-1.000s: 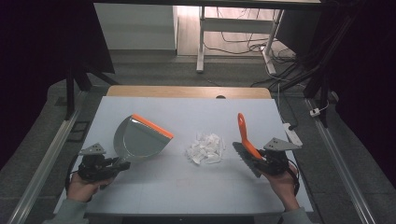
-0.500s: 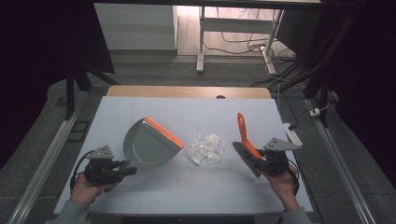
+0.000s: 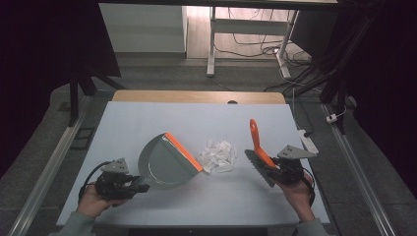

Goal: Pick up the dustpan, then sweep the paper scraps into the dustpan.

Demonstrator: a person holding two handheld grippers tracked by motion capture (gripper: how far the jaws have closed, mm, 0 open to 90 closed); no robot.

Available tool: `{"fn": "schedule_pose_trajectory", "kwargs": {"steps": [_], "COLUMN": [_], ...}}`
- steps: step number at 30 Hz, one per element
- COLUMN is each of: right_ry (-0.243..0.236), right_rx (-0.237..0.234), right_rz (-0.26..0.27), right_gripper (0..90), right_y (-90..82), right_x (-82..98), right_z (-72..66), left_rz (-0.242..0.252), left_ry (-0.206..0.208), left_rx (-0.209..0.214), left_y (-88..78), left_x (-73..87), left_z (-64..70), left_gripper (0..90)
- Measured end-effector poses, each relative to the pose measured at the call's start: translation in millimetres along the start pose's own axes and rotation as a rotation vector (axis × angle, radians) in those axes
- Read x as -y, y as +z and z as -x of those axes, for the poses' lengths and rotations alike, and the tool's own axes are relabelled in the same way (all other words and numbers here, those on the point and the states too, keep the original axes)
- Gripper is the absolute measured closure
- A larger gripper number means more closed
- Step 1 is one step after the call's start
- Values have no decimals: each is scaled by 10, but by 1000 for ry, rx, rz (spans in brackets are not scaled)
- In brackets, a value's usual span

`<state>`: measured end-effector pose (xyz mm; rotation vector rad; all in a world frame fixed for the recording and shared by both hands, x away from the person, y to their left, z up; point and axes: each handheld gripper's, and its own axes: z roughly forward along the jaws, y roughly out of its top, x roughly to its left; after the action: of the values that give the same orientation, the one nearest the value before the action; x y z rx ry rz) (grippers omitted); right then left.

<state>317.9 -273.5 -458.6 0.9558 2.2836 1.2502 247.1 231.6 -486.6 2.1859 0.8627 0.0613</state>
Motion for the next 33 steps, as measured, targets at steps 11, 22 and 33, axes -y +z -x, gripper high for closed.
{"fn": "schedule_pose_trajectory", "kwargs": {"steps": [11,22,33], "right_ry": [-1,-1,2], "right_rx": [3,4,8], "right_rz": [12,12,11], "right_gripper": [705,705,705], "right_y": [-12,-1,10], "right_x": [-4,-10,-11], "right_z": [4,-6,-3], "left_rz": [-43,-72,-142], "left_ry": [47,54,71], "left_rx": [45,26,36], "left_y": [50,73,148], "left_x": [-28,-24,-18], "left_z": [76,82,90], "left_gripper": [615,615,616]}}
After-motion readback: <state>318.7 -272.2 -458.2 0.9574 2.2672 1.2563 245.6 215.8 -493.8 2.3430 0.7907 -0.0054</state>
